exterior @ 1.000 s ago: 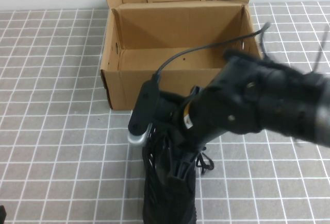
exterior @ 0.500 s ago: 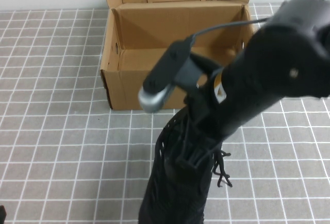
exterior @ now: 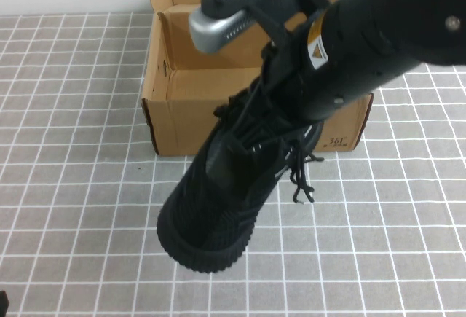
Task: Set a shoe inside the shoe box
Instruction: Pick up the shoe from the table, then hand over the shoe
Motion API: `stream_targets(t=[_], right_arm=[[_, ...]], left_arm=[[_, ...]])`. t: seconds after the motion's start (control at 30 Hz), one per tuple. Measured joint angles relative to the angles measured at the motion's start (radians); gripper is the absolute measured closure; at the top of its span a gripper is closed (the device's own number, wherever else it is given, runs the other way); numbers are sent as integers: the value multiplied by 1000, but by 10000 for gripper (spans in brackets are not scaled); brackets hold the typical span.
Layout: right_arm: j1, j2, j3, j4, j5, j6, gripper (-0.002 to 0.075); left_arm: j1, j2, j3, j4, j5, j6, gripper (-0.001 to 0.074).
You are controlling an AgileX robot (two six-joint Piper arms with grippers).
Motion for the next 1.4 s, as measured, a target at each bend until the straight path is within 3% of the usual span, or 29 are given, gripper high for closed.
stream_targets(t=[0.5,0.63,0.87,1.03,1.13,1.27,1.4], right_arm=[[0,16,-37,-31,39,4,732],[0,16,-37,-33,41,4,732],[0,16,-37,-33,43,12,732],[0,16,-37,-33,43,29,732],[0,16,-39,-34,42,31,732],[0,16,-39,-37,29,31,732],[0,41,-93,-42,49,31,732]], left_arm=[[0,0,0,35,-5,14,736],[0,0,0,55,-120,18,736],[0,0,0,-87,-372,-95,736],[0,0,0,-140,-431,-194,736],[0,0,-4,-131,-402,-254,736],[0,54,-121,-125,-230,-261,736],[0,206,-318,-149,-45,-97,736]])
